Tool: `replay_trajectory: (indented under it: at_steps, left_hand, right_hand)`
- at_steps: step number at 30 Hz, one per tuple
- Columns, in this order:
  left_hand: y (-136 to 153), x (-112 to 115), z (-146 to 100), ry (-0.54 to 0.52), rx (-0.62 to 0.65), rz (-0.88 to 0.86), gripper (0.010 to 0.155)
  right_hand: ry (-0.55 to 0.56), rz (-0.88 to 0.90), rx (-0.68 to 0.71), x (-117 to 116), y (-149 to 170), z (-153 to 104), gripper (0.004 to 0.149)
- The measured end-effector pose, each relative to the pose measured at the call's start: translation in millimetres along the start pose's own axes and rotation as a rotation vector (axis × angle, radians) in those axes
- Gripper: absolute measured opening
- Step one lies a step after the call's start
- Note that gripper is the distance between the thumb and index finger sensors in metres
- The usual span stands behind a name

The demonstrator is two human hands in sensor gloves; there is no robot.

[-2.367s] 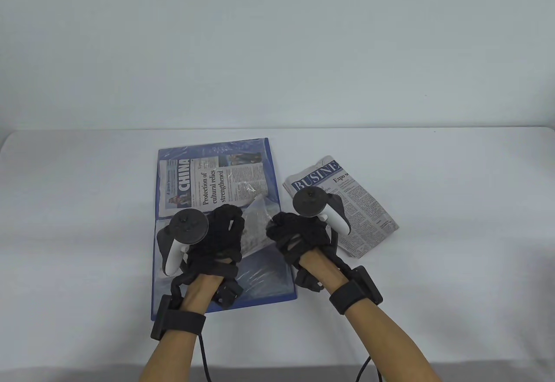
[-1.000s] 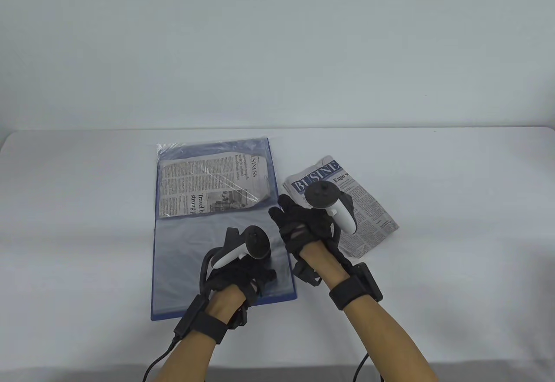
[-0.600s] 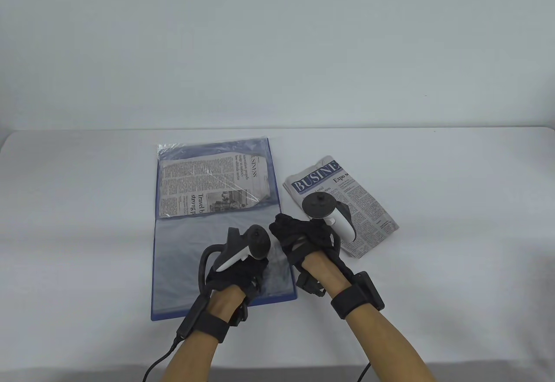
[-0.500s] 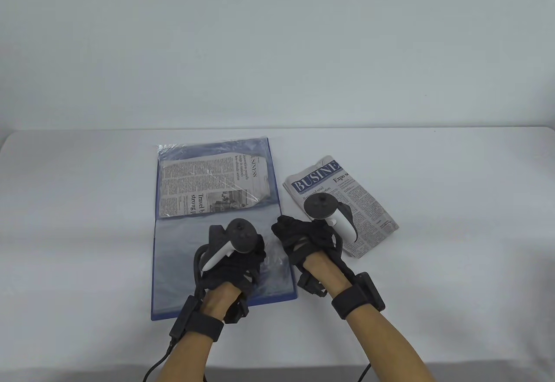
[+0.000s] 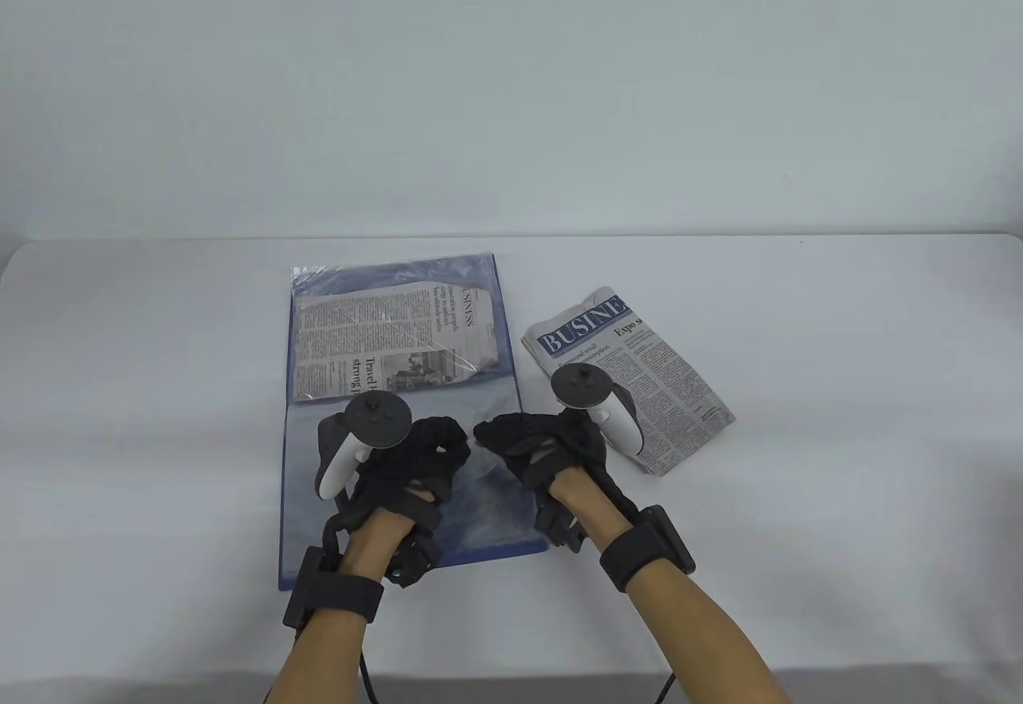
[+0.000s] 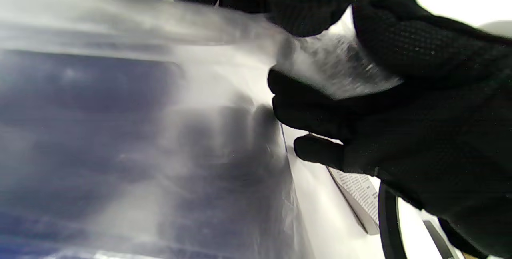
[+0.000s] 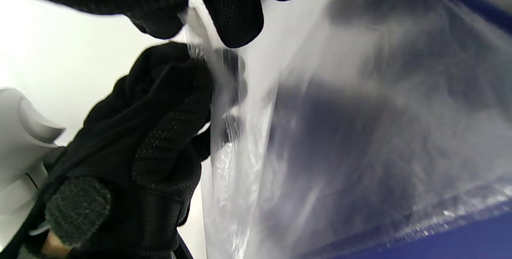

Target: Insert newspapers into folder

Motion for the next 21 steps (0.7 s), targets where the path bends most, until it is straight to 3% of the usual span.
replay_trajectory:
  at_steps: [2, 5, 10, 14, 21]
  left_hand:
    - [-4, 1, -1, 0.001, 0.003, 0.03, 0.042]
    - [-5, 2, -1, 0.016, 0.006, 0.048, 0.042]
    - [-4, 3, -2, 0.016, 0.004, 0.055, 0.042]
    - [-4, 0, -2, 0.026, 0.012, 0.019, 0.042]
    - [-10, -2, -2, -0.004, 0.025, 0.036, 0.043]
  right_hand:
    - [-0.025, -0.031, -0.01, -3, -1, -1, 0.052]
    - [0.019, -0.058, 0.0, -2, -2, -4, 0.042]
    - [0.059, -0.065, -0.015, -1, 1, -6, 0.037]
    - [0.014, 0.024, -0.028, -2, 5, -7, 0.038]
    - [0.086, 0.036, -0.138, 3, 9, -15, 0.039]
Point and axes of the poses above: the tracker on the back of each hand, its own y axis roughly to the little-finger side, its own z axis roughly from the wrist to the fingertips, x = y × z, the point moved 5 cm from there along z, roughly from the wrist to the fingertips, and after that the axes turned 6 degrees about -x, right-handed, at the moved point
